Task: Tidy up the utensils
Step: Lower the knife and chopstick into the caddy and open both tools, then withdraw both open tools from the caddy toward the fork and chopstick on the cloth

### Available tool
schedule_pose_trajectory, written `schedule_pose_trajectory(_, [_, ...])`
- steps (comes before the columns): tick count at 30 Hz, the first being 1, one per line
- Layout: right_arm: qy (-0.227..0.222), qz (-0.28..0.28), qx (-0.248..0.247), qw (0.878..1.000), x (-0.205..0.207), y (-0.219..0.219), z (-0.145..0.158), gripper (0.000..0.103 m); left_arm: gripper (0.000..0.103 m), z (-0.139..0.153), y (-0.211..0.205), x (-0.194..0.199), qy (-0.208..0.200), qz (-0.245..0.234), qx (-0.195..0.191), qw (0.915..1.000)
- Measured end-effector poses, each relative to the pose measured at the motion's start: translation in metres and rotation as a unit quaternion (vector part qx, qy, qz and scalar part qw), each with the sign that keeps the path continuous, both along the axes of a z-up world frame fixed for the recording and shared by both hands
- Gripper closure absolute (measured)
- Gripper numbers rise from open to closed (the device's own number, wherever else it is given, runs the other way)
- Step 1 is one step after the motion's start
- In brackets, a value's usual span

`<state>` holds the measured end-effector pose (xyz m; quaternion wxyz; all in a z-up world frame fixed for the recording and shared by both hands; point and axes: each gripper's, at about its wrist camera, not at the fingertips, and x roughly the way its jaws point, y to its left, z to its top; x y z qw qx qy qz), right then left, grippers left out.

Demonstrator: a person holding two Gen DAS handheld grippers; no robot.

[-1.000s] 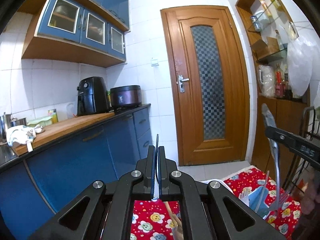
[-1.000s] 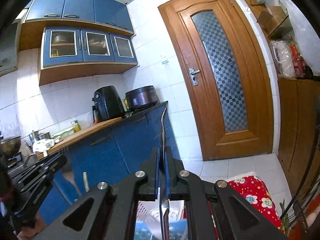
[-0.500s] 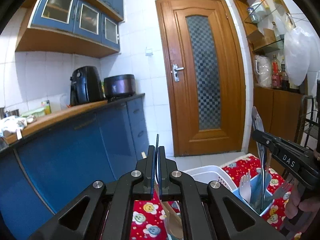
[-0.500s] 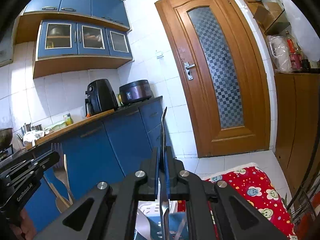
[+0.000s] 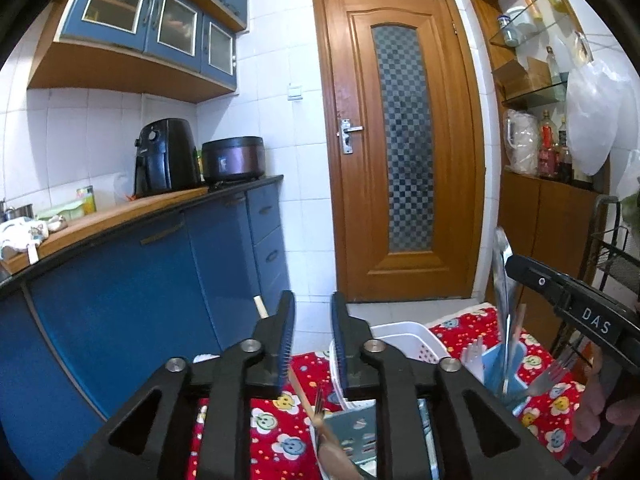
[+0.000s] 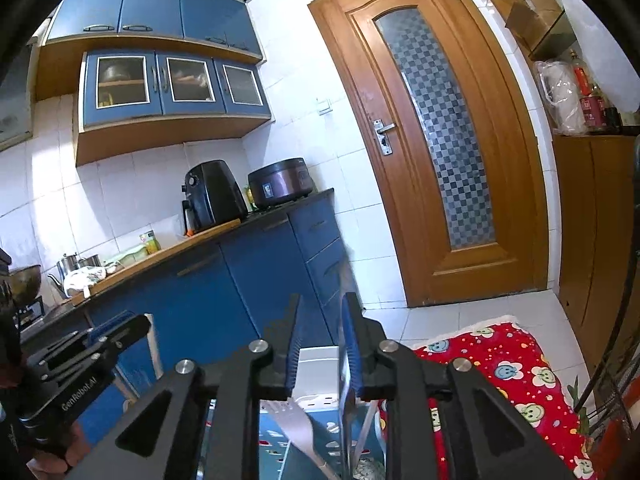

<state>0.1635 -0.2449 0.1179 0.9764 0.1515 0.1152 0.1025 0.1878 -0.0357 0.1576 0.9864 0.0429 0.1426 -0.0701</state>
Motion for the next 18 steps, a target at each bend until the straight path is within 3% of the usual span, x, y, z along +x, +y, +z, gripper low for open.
schedule_pose_trajectory(6, [-0.003, -0.001, -0.003, 1.000, -0.016, -0.005, 0.011, 0.078, 0.072, 0.005, -0.001, -0.014, -0.004, -0.007, -0.007, 0.9999])
schedule_pose_trajectory(18, [0.038, 0.012, -0.012, 0.999, -0.063, -0.008, 0.014, 0.078, 0.069, 0.007, 0.010, -0.052, 0.029, -0.022, -0.041, 0.9985])
